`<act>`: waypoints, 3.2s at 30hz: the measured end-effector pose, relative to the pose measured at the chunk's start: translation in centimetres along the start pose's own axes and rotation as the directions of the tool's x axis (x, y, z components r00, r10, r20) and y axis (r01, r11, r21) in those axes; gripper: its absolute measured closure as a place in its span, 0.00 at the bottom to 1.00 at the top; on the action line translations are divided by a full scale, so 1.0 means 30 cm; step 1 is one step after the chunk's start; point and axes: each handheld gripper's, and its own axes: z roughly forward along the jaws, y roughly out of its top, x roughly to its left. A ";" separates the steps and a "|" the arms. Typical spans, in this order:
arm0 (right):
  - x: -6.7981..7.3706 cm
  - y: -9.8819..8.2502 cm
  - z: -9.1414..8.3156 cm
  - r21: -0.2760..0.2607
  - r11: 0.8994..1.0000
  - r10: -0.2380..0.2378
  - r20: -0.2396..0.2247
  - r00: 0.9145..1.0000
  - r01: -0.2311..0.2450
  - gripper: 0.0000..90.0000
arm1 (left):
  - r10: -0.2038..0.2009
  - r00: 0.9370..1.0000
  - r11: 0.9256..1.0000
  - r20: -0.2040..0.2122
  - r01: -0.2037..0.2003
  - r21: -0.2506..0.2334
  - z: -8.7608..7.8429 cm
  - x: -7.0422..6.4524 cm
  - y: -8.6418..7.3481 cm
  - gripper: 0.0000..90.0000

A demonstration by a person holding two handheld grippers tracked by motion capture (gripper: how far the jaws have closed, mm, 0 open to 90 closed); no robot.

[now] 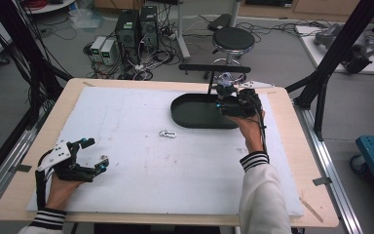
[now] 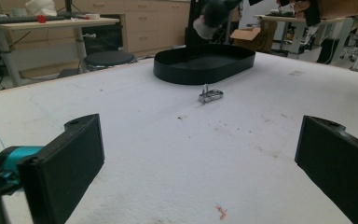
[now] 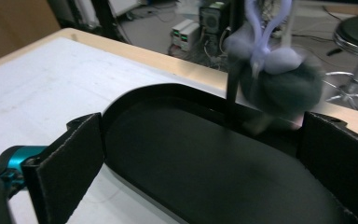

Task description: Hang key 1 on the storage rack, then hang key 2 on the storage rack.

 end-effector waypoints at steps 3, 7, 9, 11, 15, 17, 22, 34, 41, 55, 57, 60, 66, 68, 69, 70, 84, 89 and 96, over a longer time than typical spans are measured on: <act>0.004 0.004 -0.008 -0.018 1.000 -0.011 -0.018 1.000 0.010 0.01 | 0.003 1.000 1.000 -0.003 -0.003 -0.001 0.000 -0.002 0.000 0.02; 0.005 0.009 -0.022 -0.034 0.999 -0.019 -0.032 0.999 0.018 0.01 | 0.007 1.000 1.000 -0.001 -0.007 0.002 0.000 -0.003 -0.001 0.02; 0.008 0.012 -0.032 -0.043 0.999 -0.028 -0.038 0.999 0.027 0.01 | 0.006 1.000 1.000 -0.002 -0.006 0.002 -0.001 -0.003 -0.001 0.02; 0.013 0.015 -0.046 -0.048 0.998 -0.032 -0.041 0.999 0.030 0.01 | 0.001 1.000 1.000 -0.007 -0.001 0.000 0.000 -0.002 -0.001 0.02; 0.023 0.018 -0.081 -0.080 0.996 -0.046 -0.052 0.998 0.041 0.01 | 0.003 1.000 1.000 -0.014 -0.003 0.001 0.000 -0.003 -0.001 0.02; 0.027 0.014 -0.101 -0.097 0.994 -0.059 -0.061 0.996 0.053 0.01 | 0.004 1.000 1.000 -0.015 -0.004 0.002 0.001 -0.004 -0.001 0.02; 0.030 0.001 -0.150 -0.124 0.990 -0.081 -0.078 0.994 0.071 0.01 | 0.008 1.000 1.000 -0.014 -0.008 0.003 0.001 -0.005 -0.001 0.02; 0.063 -0.084 -0.204 -0.153 0.981 -0.142 -0.121 0.982 0.123 0.01 | 0.007 1.000 1.000 -0.016 -0.007 0.003 0.000 -0.005 -0.001 0.02; 0.087 -0.129 -0.223 -0.169 0.977 -0.156 -0.145 0.977 0.131 0.01 | 0.013 1.000 1.000 -0.012 -0.013 0.002 0.000 -0.005 -0.001 0.02; 0.114 -0.186 -0.239 -0.172 0.977 -0.155 -0.171 0.973 0.125 0.01 | 0.020 1.000 1.000 -0.017 -0.020 -0.004 -0.002 -0.009 -0.002 0.02; 0.121 -0.183 -0.243 -0.187 0.973 -0.166 -0.173 0.971 0.134 0.01 | 0.033 0.999 0.999 -0.023 -0.033 -0.021 -0.007 -0.013 -0.004 0.02; 0.128 -0.182 -0.243 -0.182 0.974 -0.171 -0.180 0.969 0.138 0.01 | 0.027 0.999 0.999 -0.028 -0.028 -0.041 -0.013 -0.013 -0.007 0.02; 0.129 -0.182 -0.247 -0.181 0.974 -0.168 -0.187 0.968 0.134 0.01 | 0.020 0.999 0.999 -0.029 -0.021 -0.040 -0.013 -0.009 -0.007 0.02; 0.127 -0.180 -0.247 -0.179 0.974 -0.172 -0.190 0.967 0.138 0.01 | 0.017 0.999 0.999 -0.031 -0.018 -0.040 -0.013 -0.009 -0.007 0.02; 0.127 -0.180 -0.247 -0.179 0.974 -0.175 -0.193 0.966 0.141 0.01 | 0.013 0.999 0.999 -0.032 -0.015 -0.040 -0.013 -0.009 -0.007 0.02; 0.128 -0.178 -0.246 -0.176 0.974 -0.176 -0.198 0.964 0.142 0.01 | 0.011 0.999 0.999 -0.033 -0.013 -0.041 -0.013 -0.010 -0.007 0.02; 0.159 -0.086 -0.196 -0.127 0.967 -0.247 -0.273 0.930 0.220 0.01 | 0.022 0.999 0.999 -0.031 -0.023 -0.037 -0.013 -0.010 -0.007 0.02; 0.179 -0.026 -0.170 -0.116 0.964 -0.264 -0.310 0.913 0.239 0.01 | 0.022 0.999 0.999 -0.030 -0.023 -0.037 -0.013 -0.010 -0.007 0.02; 0.207 0.044 -0.118 -0.089 0.954 -0.298 -0.349 0.889 0.285 0.01 | 0.030 0.999 0.999 -0.029 -0.031 -0.040 -0.013 -0.013 -0.008 0.02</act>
